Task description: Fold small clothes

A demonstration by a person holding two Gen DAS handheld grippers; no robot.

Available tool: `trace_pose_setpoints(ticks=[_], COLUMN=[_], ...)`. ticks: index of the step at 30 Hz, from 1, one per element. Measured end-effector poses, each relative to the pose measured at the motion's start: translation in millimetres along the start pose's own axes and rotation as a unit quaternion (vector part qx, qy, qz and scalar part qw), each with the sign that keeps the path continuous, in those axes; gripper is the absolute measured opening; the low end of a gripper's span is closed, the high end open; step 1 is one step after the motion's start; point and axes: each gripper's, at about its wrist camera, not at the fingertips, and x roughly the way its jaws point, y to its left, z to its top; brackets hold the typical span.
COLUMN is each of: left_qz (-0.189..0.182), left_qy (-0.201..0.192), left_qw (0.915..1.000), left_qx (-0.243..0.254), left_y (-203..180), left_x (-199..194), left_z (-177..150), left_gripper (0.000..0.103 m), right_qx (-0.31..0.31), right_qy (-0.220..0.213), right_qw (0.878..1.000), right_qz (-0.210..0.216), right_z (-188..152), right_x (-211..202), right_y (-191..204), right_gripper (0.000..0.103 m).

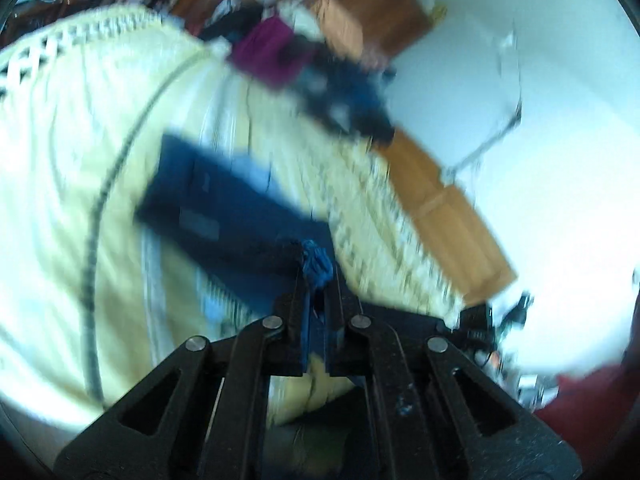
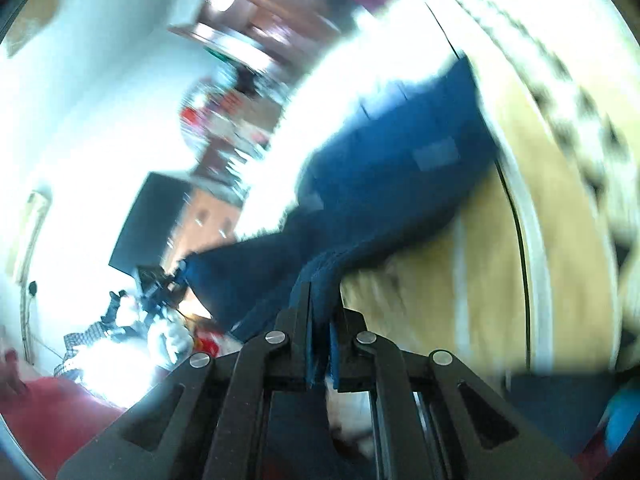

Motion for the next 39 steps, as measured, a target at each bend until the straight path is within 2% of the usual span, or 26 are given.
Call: trace_pose_setpoints(ticks=[3,6,7,9,10,12,14,15,16,17,18,20,21,22,23,25,27,28,30,31,32,33,34,35,37,39], left_qz=[0.003,0.02,0.029,0.047,0.055,0.067,0.122,0.138,0.169,0.215,0.22,0.188,0.18,0.171,0.166,0.171,0.172,0.163,0.143,0.121,0.116,0.119,0.123,0.12,0.106,0.112], left_qy=[-0.032,-0.032,-0.028,-0.02,-0.018,-0.004,0.03,0.052,0.091,0.125,0.142,0.112,0.096,0.076,0.058,0.023,0.006,0.001,-0.006,-0.005,-0.002,0.005,0.012,0.013,0.019,0.015], left_qw=[0.9994,0.9992,0.9991,0.9985,0.9983,0.9977,0.9911,0.987,0.9779,0.9638,0.9591,0.97,0.9746,0.9788,0.9816,0.9833,0.9839,0.9855,0.988,0.9896,0.9893,0.9881,0.9862,0.9836,0.9801,0.9756], left_qx=[0.008,0.014,0.016,0.02,0.006,-0.009,-0.045,-0.065,-0.083,-0.095,-0.108,-0.106,-0.094,-0.082,-0.076,-0.058,-0.05,-0.046,-0.058,-0.077,-0.088,-0.097,-0.111,-0.134,-0.167,-0.188], left_y=[12.2,35.6,46.3,68.0,89.2,124.2,183.3,208.2,240.9,266.5,281.6,276.7,267.8,258.0,249.6,231.8,212.7,198.4,185.9,181.7,181.0,178.6,178.9,181.2,186.7,195.3], left_x=[24.2,69.2,94.8,125.3,153.5,182.1,233.8,251.0,275.7,292.0,298.7,281.2,267.7,252.6,236.7,204.9,178.7,163.4,150.0,143.8,142.7,143.3,143.2,142.0,145.7,150.8], left_z=[54.4,107.6,129.6,152.7,168.9,178.0,178.4,173.1,162.1,149.8,139.5,139.9,142.4,145.1,147.8,146.8,135.7,120.7,97.9,83.3,72.1,58.9,42.4,29.2,6.7,0.2], left_gripper=[0.004,0.004,0.005,0.005,0.005,0.008,0.009,0.009,0.009,0.009,0.009,0.01,0.012,0.018,0.027,0.035,0.037,0.038,0.04,0.04,0.041,0.041,0.041,0.041,0.042,0.044], right_qx=[-0.025,-0.019,-0.016,-0.012,-0.007,0.0,0.034,0.044,0.04,0.044,0.052,0.045,0.029,0.01,-0.008,-0.027,-0.038,-0.056,-0.074,-0.066,-0.053,-0.035,-0.022,-0.015,-0.017,-0.04], right_qy=[-0.031,-0.043,-0.043,-0.032,-0.027,-0.01,0.028,0.042,0.057,0.065,0.061,0.044,0.034,0.023,0.011,-0.026,-0.055,-0.06,-0.025,0.006,0.039,0.064,0.054,0.043,0.035,0.022], right_qw=[0.999,0.999,0.999,0.998,0.998,0.996,0.995,0.991,0.984,0.981,0.981,0.984,0.986,0.986,0.985,0.985,0.984,0.984,0.985,0.986,0.982,0.977,0.977,0.977,0.976,0.979], right_qz=[0.001,-0.014,-0.022,-0.049,-0.058,-0.085,-0.092,-0.119,-0.162,-0.179,-0.176,-0.165,-0.16,-0.164,-0.174,-0.17,-0.163,-0.156,-0.152,-0.153,-0.179,-0.2,-0.203,-0.21,-0.215,-0.197], right_z=[73.7,164.0,179.9,226.2,240.0,272.4,286.1,291.3,292.8,293.1,292.7,294.9,294.4,295.4,295.3,290.6,293.0,295.1,297.0,296.9,295.4,292.6,291.2,292.9,291.7,281.8], right_x=[12.6,47.7,67.9,103.7,119.3,157.5,197.7,217.6,238.0,251.0,255.2,251.1,245.3,239.3,231.5,210.1,204.0,209.9,236.0,257.3,279.5,295.2,299.6,296.3,288.5,281.1], right_y=[3.6,-22.0,-23.5,-51.6,-64.5,-100.5,-155.0,-180.0,-202.0,-218.8,-227.2,-222.5,-214.1,-204.2,-192.6,-165.0,-147.6,-139.3,-135.8,-146.1,-163.7,-180.6,-190.3,-185.8,-160.6,-129.1], right_gripper=[0.008,0.008,0.008,0.008,0.008,0.009,0.012,0.025,0.026,0.026,0.026,0.027,0.033,0.042,0.046,0.049,0.049,0.049,0.049,0.046,0.045,0.027,0.019,0.021,0.052,0.055])
